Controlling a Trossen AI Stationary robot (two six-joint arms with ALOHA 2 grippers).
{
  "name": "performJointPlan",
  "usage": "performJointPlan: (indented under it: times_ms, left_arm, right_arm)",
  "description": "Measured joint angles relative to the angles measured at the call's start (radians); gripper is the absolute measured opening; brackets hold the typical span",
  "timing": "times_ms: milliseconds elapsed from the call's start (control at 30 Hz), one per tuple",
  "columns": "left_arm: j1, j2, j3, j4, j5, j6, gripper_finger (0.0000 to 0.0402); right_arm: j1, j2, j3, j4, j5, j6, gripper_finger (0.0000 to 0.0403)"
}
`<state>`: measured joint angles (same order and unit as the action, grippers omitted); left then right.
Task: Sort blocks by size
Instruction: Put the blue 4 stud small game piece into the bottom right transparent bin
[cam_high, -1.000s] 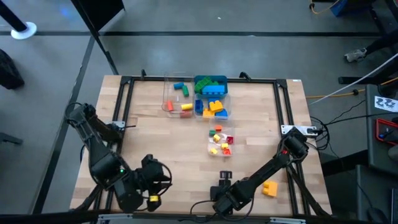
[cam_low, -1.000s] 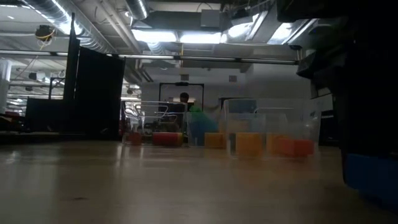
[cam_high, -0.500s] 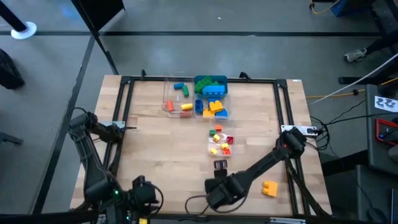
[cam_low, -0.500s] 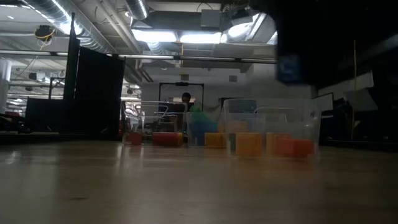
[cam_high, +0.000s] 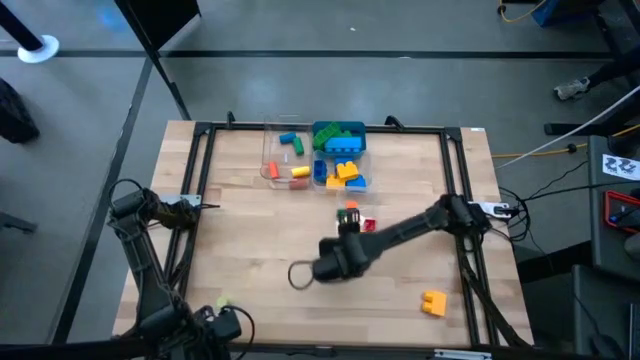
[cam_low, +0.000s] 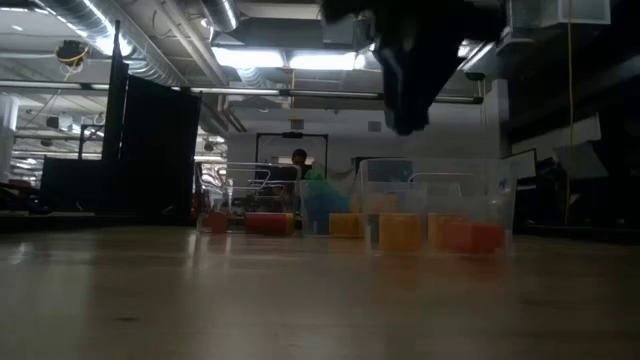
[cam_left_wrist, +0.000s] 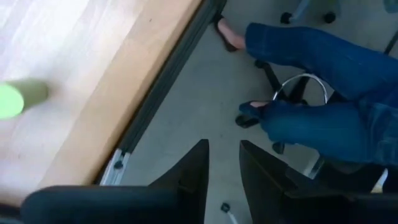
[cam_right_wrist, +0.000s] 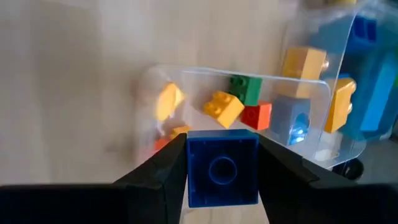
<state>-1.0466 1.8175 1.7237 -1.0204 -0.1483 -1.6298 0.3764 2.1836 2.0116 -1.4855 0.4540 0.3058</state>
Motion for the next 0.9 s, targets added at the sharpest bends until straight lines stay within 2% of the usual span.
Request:
performJointPlan:
  times_ms: [300,467,733,900]
  left_arm:
    - [-0.002,0.0,0.0,-0.07,0.014,-0.12,0.0139]
    - [-0.011,0.0,0.0,-0.079,0.063,-0.174,0.0166]
    - [-0.048,0.0,0.0,-0.081,0.069,-0.387,0.0172]
    - [-0.062,0.031,0.0,-0.14,0.068,-0.509,0.0171]
  right_arm:
    - [-0.126,0.001,-0.011,0.001,-0.064,0.002,0.0166]
    - [-0.172,0.001,-0.011,-0.001,-0.093,0.002,0.0167]
    - [-0.202,0.001,-0.011,-0.001,-0.113,0.003,0.0167]
    - [-0.208,0.001,-0.011,-0.001,-0.128,0.036,0.0168]
